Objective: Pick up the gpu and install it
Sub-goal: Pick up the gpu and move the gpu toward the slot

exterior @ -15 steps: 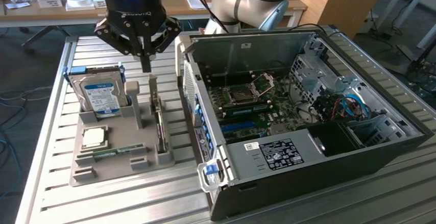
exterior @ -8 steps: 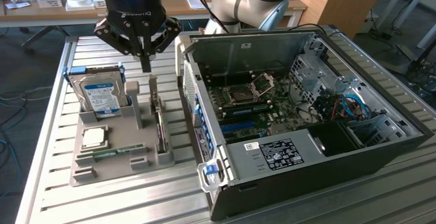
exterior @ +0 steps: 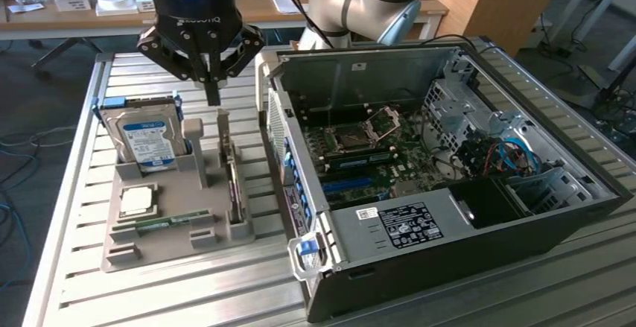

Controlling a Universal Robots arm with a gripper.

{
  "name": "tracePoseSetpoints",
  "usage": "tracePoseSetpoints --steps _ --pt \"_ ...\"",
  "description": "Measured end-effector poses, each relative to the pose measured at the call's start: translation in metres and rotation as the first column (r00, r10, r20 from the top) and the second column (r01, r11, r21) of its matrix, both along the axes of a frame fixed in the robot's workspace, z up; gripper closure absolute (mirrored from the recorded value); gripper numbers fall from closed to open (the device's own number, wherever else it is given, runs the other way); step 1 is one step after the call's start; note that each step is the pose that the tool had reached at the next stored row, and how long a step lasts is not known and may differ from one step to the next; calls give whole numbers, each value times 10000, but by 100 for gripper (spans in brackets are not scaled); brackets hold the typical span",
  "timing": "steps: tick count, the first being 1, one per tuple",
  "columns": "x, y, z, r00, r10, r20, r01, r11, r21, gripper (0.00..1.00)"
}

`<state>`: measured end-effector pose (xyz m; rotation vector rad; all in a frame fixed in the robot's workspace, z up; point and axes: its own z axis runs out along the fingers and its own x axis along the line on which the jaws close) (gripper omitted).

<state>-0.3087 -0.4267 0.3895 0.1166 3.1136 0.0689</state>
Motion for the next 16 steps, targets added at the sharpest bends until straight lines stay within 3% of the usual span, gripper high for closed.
tracePoseSetpoints --steps 2,5,6,10,16 --pt "0 0 0 10000 0 0 0 10000 -1 89" --pt "0 0 0 10000 0 0 0 10000 -1 71" --pt "0 0 0 10000 0 0 0 10000 0 71" --pt "0 0 0 10000 0 0 0 10000 -1 53" --pt "0 0 -14 10000 0 1 0 10000 0 53"
